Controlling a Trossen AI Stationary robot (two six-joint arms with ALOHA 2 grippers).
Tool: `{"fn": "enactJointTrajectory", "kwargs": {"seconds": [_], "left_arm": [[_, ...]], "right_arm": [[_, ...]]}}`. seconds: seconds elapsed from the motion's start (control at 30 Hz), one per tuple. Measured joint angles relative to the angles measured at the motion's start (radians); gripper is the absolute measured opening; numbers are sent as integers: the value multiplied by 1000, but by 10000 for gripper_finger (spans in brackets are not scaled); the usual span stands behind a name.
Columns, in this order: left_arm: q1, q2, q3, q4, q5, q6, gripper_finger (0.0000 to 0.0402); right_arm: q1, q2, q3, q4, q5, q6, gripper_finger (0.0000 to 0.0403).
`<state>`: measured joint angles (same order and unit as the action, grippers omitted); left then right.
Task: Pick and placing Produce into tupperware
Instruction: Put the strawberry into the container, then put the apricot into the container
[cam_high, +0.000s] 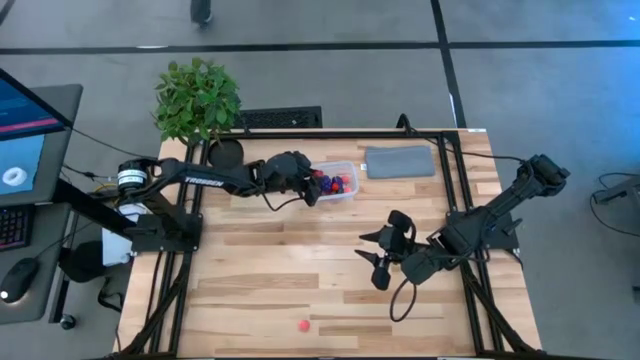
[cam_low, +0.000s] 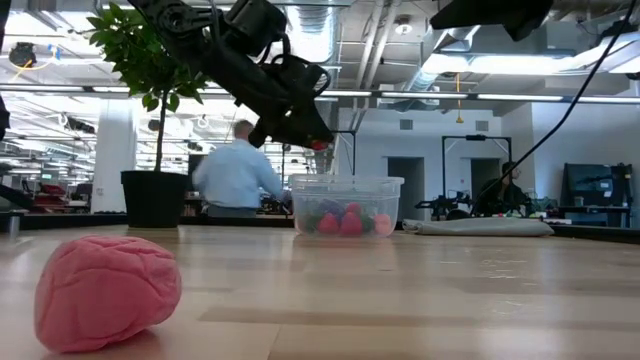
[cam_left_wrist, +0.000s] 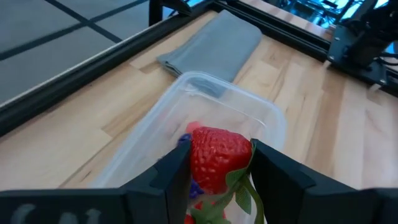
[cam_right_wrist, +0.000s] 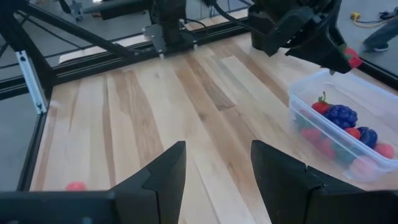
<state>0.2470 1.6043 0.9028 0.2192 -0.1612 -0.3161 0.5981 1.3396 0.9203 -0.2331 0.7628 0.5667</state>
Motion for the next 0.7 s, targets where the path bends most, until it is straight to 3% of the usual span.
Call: {"fn": "enactJointTrajectory", "kwargs": {"seconds": [0.2,0.47,0.53,0.7], "left_arm": [[10,0,0,2,6,0,168],[16,0,0,4,39,1,240],[13,0,0,8,96,1,256],[-7,0,0,12,359,7,273]], "right_arm": [[-5,0,0,-1,-2,0,205],[-3,0,0,0,-5,1,205],[1,0,0,1,-24,1,205],[5,6,0,-15,-96,2,205]]}}
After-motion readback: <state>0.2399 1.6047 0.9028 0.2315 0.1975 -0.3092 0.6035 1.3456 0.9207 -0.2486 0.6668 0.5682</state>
